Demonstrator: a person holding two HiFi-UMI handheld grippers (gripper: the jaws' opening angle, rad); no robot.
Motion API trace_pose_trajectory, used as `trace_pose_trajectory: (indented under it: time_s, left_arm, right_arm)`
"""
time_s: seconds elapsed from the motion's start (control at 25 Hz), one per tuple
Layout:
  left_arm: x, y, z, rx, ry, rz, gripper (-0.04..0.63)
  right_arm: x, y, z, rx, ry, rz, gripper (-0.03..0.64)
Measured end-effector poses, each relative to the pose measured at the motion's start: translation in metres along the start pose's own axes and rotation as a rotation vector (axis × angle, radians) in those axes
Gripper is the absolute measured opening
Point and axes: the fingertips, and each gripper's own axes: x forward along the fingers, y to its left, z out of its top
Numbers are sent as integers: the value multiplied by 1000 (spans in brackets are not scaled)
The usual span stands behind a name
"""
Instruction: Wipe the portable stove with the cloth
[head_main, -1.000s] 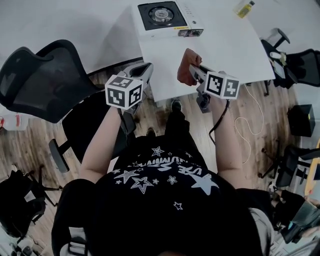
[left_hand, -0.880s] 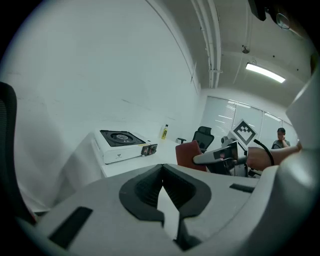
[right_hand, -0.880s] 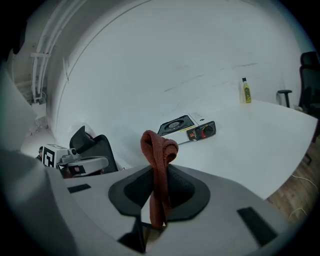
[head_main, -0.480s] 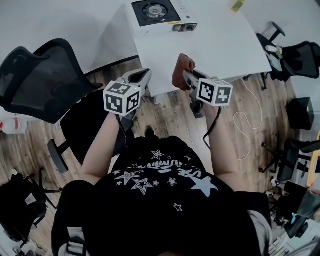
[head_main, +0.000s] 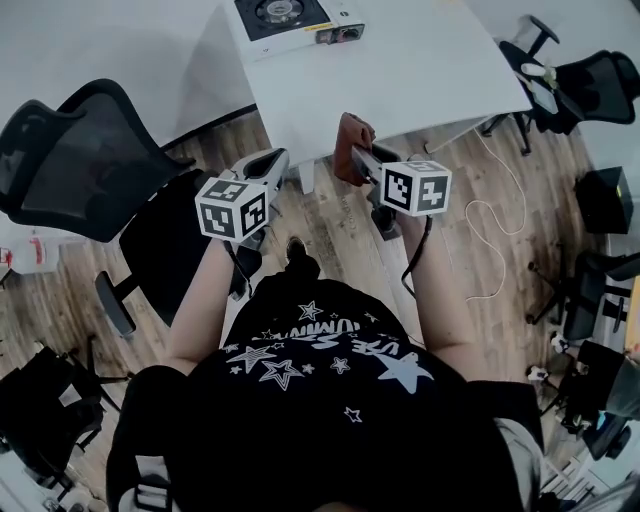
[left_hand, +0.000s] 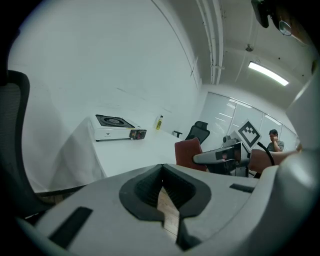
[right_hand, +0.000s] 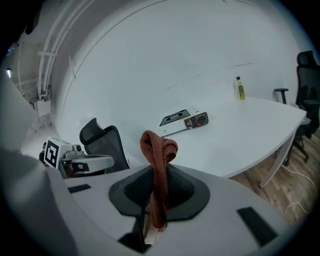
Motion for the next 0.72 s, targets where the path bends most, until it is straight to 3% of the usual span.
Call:
trace_pose_trajectory:
  time_s: [0.52, 0.72]
  left_arm:
    - [-27, -60, 3, 10, -98, -3, 8]
    - [-33, -79, -6, -3, -82, -29, 8]
  right_arm:
    - [-63, 9, -21, -48, -21, 8, 61]
    - [-78, 9, -27, -59, -20, 7, 61]
